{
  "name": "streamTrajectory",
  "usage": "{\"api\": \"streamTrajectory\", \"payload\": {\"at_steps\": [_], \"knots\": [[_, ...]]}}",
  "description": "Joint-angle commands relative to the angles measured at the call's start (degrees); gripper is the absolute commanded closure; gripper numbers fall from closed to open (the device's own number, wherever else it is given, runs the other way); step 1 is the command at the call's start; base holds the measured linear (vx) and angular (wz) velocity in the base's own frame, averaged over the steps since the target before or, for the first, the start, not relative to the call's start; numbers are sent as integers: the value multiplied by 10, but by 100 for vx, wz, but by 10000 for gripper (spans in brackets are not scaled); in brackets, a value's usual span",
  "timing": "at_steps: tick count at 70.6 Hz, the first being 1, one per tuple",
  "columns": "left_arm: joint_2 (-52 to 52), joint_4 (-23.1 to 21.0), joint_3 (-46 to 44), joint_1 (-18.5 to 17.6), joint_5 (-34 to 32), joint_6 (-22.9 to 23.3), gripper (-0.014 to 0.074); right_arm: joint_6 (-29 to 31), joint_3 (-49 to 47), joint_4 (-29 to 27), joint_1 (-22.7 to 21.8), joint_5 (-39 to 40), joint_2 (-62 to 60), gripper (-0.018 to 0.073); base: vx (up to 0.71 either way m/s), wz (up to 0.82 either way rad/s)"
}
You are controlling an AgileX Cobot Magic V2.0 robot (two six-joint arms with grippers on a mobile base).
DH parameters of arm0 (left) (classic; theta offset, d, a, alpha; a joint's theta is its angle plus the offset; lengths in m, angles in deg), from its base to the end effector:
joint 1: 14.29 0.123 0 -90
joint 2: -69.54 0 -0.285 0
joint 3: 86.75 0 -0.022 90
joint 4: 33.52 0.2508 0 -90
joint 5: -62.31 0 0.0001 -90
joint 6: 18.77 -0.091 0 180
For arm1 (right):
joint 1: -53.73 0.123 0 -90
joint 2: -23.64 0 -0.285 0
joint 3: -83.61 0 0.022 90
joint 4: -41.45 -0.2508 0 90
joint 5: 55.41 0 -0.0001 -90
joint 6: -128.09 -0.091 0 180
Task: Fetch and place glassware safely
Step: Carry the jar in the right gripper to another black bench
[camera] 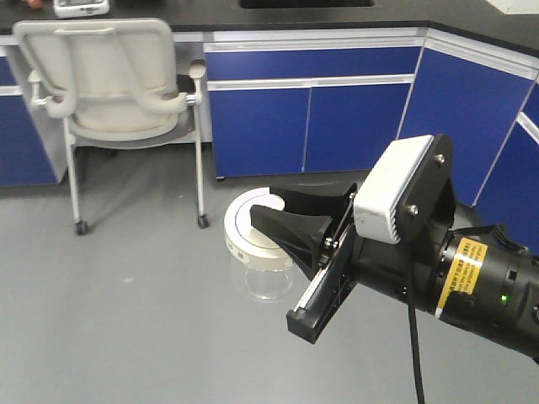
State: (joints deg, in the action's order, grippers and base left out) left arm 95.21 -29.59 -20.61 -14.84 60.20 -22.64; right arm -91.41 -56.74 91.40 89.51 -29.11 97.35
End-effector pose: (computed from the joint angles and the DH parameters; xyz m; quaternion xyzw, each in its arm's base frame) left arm 0.0855 -0.0010 0.2609 0.0522 0.7033 0.0439 0.7076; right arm 0.1801 0.1678 0.3087 -0.3759 0.6369 0.2861 0.6093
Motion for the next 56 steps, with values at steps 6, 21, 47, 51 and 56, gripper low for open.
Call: {"api": "streamTrajectory", "payload": {"at_steps": [6,21,47,51,56], "knots": [[6,-6,-16,-3,-41,4,603,0,-19,-15,0,44,-15,560,43,-32],[6,-6,-16,-3,-41,4,603,0,-19,-15,0,44,-15,560,38,-52],[6,-6,-16,-3,-41,4,603,0,-19,-15,0,44,-15,560,27,-82],[6,-6,-16,-3,-41,4,603,0,-19,-15,0,44,-15,560,22,-87],[6,-6,-16,-3,-41,4,603,0,-19,-15,0,44,-15,560,21,-83]]}}
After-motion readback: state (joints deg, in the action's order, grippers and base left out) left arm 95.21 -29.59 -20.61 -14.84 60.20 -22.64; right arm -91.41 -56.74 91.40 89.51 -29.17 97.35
